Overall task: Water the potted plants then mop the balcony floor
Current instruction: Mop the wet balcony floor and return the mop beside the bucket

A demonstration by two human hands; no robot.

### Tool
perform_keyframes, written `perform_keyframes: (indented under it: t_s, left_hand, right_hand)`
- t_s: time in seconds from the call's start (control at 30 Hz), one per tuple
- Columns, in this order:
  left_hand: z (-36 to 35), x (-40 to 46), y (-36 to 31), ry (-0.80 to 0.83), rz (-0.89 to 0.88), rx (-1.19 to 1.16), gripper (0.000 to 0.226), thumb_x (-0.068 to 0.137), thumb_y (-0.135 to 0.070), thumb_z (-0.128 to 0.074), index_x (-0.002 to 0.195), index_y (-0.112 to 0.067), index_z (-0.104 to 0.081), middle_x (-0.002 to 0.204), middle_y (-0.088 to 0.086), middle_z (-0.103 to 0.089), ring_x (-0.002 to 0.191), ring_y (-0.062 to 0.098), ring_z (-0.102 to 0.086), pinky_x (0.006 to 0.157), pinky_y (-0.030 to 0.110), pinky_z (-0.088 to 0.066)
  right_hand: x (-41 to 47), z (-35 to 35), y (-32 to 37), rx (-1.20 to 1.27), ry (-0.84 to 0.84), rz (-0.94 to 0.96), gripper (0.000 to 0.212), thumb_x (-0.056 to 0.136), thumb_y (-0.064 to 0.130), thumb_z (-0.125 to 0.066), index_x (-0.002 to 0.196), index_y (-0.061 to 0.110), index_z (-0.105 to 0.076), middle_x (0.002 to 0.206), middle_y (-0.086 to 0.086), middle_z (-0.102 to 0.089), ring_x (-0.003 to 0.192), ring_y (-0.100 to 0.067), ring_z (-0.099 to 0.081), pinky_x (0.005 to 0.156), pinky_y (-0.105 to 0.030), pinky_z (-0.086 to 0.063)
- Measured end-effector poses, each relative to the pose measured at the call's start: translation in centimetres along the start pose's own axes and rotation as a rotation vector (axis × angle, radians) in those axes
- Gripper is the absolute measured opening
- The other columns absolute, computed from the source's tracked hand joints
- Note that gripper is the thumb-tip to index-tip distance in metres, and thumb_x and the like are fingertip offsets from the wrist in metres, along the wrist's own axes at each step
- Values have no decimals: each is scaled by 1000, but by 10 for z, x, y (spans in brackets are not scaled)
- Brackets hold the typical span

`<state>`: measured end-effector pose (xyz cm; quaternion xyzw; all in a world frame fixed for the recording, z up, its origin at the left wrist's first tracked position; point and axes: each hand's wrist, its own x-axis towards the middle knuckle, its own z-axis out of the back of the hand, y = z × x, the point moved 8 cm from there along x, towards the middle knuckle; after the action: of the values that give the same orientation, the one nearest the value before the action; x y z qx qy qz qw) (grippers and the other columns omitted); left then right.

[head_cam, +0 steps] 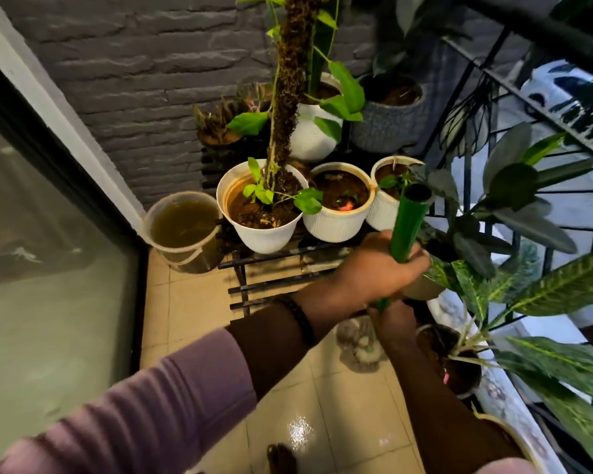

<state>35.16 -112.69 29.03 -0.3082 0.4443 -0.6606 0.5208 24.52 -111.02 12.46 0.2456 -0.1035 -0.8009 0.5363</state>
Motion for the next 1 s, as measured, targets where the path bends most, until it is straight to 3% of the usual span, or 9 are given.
perform_keyframes:
  t_s: [0.1, 0.17, 0.27, 0.4, 0.53, 0.63, 0.8, 0.9, 1.0]
  left_hand:
    - [16, 0, -5, -4, 79, -16, 41, 83, -37, -61, 54, -16, -40, 60, 15, -50, 71, 37, -69, 74, 49, -58]
    - [18, -5, -4, 28, 107, 66, 37, 75, -45, -57, 53, -20, -41, 58, 3, -48, 68, 33, -65, 75, 45, -58]
    - [16, -13, 3, 90, 132, 225, 35, 77, -47, -58, 61, -22, -41, 64, 0, -49, 68, 28, -57, 70, 38, -53]
    - [10, -36, 22, 167, 173, 309, 27, 85, -42, -62, 78, -18, -52, 73, 3, -65, 71, 27, -73, 71, 36, -60]
    - [14, -65, 45, 175, 193, 351, 30, 88, -40, -59, 70, -16, -57, 59, 6, -72, 45, 10, -66, 58, 27, -56]
    - [20, -82, 49, 153, 184, 321, 33, 90, -37, -56, 64, -17, -54, 51, 7, -68, 37, 6, -58, 51, 22, -46]
    - [19, -84, 14, 111, 94, 120, 33, 91, -29, -56, 61, -16, -52, 58, 16, -67, 56, 26, -74, 70, 39, -63]
    - [6, -86, -14, 106, 6, 74, 38, 91, -30, -58, 55, -17, -51, 53, 8, -63, 56, 25, -74, 71, 40, -63]
    - [-16, -90, -32, 91, -79, 84, 44, 91, -34, -59, 58, -4, -57, 60, 12, -69, 62, 24, -72, 73, 41, -61]
  right_hand:
    - [-20, -9, 23, 149, 90, 77, 34, 87, 23, -64, 94, -10, -66, 96, -30, -67, 93, -39, -64, 74, -39, -46]
    - [-40, -20, 35, 233, 144, 70, 35, 86, 22, -65, 94, -12, -67, 93, -28, -68, 91, -36, -66, 68, -35, -43]
    - [-75, -48, 40, 392, 233, 9, 31, 84, 20, -66, 94, -9, -68, 89, -24, -70, 86, -33, -68, 61, -28, -41]
    - [-114, -95, 38, 536, 364, -119, 30, 81, 17, -67, 97, -8, -64, 96, -25, -69, 88, -36, -67, 75, -42, -55]
    - [-147, -127, 38, 571, 523, -105, 11, 76, 19, -73, 77, 16, -62, 87, -17, -65, 79, -25, -58, 75, -42, -50]
    - [-157, -124, 36, 519, 455, -30, 8, 75, 20, -72, 72, 22, -64, 81, -12, -69, 78, -27, -66, 77, -47, -57]
    - [-146, -81, 29, 425, 313, 69, 6, 77, 20, -71, 73, 20, -66, 76, -15, -70, 74, -30, -69, 71, -52, -57]
    - [-133, -43, 10, 345, 247, 84, 13, 76, 19, -72, 68, 25, -65, 70, -6, -65, 70, -26, -66, 70, -50, -58]
    - [-122, -6, -16, 230, 151, 108, 26, 79, 16, -70, 59, 27, -58, 66, -4, -61, 68, -30, -64, 71, -52, -56]
